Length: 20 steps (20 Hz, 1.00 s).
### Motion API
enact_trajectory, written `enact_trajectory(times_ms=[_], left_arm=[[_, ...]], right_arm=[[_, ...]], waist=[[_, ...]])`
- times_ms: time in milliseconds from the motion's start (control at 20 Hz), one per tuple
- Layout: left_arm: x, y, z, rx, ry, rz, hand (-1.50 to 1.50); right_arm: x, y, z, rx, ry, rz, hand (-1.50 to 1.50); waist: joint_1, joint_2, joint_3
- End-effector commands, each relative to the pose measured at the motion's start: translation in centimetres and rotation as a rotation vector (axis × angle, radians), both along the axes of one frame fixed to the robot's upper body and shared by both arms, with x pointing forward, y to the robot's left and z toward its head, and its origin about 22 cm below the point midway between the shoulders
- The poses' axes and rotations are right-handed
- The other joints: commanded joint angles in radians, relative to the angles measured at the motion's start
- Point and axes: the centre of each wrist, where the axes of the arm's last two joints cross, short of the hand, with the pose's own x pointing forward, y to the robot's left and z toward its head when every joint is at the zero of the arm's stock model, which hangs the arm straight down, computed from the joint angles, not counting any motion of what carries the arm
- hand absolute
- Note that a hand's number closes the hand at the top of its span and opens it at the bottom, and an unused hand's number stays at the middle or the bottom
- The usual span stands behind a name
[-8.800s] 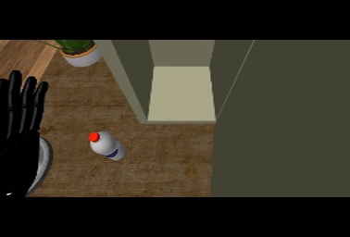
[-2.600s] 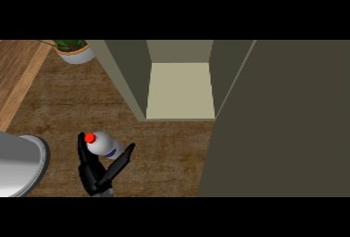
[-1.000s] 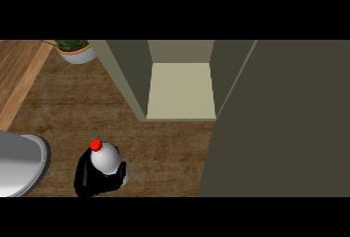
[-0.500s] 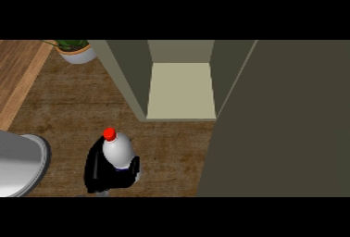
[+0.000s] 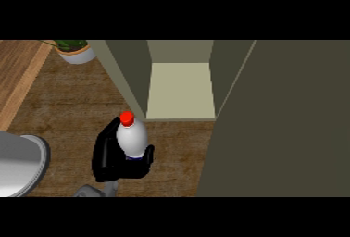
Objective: Pick up the bottled water, place it into the cabinet and close the cabinet
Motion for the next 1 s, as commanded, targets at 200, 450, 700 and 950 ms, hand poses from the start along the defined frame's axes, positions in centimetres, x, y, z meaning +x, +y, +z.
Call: enact_trajectory(times_ms=[200, 450, 700, 950], left_arm=[[1.4, -5.1, 3.7, 0.034, 0.001, 0.005, 1.50], [5.1, -6.5, 5.6, 0.055, -0.054, 0.029, 1.50], [7.9, -5.3, 7.1, 0.107, -0.019, 0.066, 1.50], [10.5, -7.2, 7.5, 0.173, -0.010, 0.076, 1.50]], right_arm=[[-2.3, -1.6, 2.1, 0.012, -0.070, 0.002, -1.50], [-2.1, -1.4, 2.0, 0.014, -0.064, -0.009, -1.50], [-2.1, -1.3, 1.8, 0.013, -0.069, 0.006, -1.50], [-1.7, -2.0, 1.3, 0.029, -0.069, -0.032, -1.50]], waist=[[-0.004, 0.000, 0.001], [-0.010, 0.002, 0.000], [-0.004, 0.002, 0.000], [-0.007, 0.004, 0.001]])
